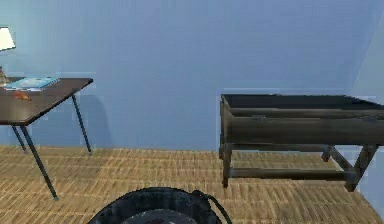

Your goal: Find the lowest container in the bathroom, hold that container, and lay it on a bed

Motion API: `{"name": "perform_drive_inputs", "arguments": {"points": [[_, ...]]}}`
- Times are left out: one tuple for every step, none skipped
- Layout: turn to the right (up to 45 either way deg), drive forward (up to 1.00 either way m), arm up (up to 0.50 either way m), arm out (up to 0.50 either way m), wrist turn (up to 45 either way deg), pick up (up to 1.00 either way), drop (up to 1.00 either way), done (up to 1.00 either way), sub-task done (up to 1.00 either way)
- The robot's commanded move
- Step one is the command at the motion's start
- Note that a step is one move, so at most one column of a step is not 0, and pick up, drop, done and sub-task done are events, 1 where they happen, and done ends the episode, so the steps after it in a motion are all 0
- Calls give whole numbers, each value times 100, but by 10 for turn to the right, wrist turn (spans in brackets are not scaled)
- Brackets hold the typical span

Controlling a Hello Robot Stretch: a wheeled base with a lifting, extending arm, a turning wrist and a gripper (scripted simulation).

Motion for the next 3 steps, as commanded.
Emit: {"name": "perform_drive_inputs", "arguments": {"points": [[-390, 0, 0, 0, 0, 0, 0, 0, 0], [0, 35, 0, 0, 0, 0, 0, 0, 0], [-360, 0, 0, 0, 0, 0, 0, 0, 0]]}}
